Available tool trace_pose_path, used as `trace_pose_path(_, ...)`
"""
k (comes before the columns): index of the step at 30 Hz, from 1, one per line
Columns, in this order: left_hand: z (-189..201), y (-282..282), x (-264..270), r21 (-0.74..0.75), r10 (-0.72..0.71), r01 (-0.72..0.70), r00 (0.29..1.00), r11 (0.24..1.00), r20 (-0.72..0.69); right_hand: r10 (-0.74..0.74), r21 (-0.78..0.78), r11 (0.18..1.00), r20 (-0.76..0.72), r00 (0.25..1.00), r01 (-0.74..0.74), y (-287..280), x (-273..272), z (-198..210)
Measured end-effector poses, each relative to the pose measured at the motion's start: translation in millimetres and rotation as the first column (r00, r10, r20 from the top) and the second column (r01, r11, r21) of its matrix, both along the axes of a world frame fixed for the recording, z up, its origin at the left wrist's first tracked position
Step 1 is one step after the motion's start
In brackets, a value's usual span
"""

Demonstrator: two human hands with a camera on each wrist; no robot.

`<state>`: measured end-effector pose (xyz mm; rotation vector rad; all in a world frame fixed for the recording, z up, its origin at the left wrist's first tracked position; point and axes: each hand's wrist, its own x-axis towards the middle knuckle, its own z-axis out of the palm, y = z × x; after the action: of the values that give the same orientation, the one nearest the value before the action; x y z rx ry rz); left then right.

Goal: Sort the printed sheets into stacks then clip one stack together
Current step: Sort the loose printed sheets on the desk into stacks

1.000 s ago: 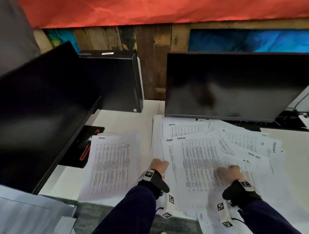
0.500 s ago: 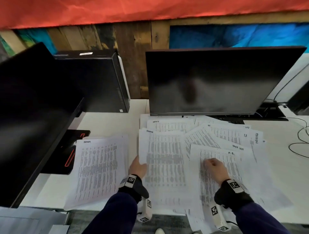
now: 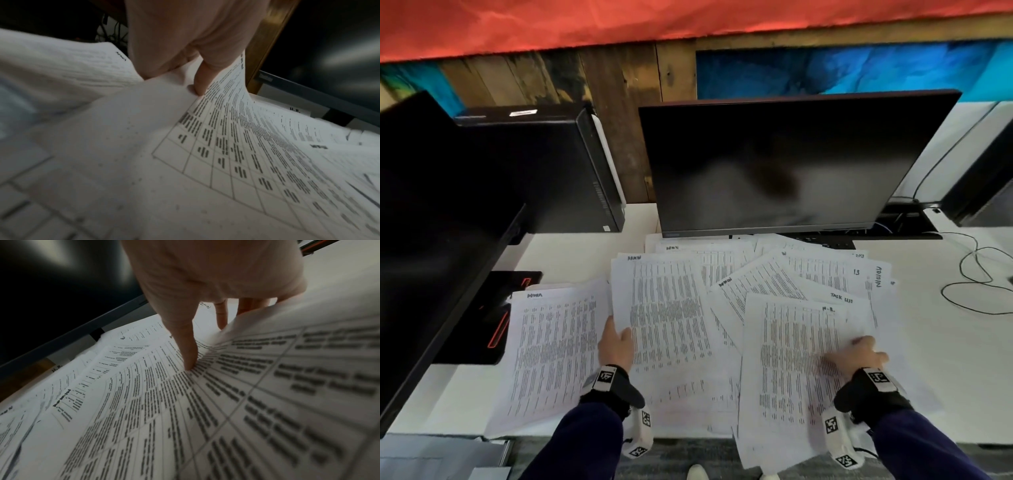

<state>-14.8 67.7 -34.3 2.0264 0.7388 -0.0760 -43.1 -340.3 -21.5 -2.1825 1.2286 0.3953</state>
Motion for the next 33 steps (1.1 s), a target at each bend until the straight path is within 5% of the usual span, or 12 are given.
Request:
trace_pose_path(6,-2,-2,-2,-0.358,0.13,-0.093,0.988,0.929,0.081,0.122,-0.198,0.968,-0.16,0.98,-0.153,4,2,5)
trace_pose_path(10,7,-43,-7,-0.524,0.047,-0.024,0.998,0.851,0.032,0.137,-0.077,0.985,-0.196,0.971,-0.154,-1,10,4)
trace_pose_path(16,-1,-114,-16,-0.409,-0.153,0.1,0.983,0.907,-0.099,0.022,-0.075,0.997,-0.094,0.995,-0.029,5,12,5)
trace_pose_path(23,-2,-159,8,-0.504,-0.064,-0.062,0.971,0.862,-0.229,0.011,0.092,0.996,-0.054,0.999,-0.006,-12,8,1)
trace_pose_path(27,-6,-170,14,-0.51,-0.08,-0.041,0.974,0.859,-0.214,0.143,0.172,0.975,0.007,0.99,-0.142,-18,17,4)
trace_pose_path(33,-17,-168,17,-0.443,-0.14,0.057,0.978,0.895,-0.157,0.307,0.076,0.941,0.222,0.926,-0.33,-17,52,23)
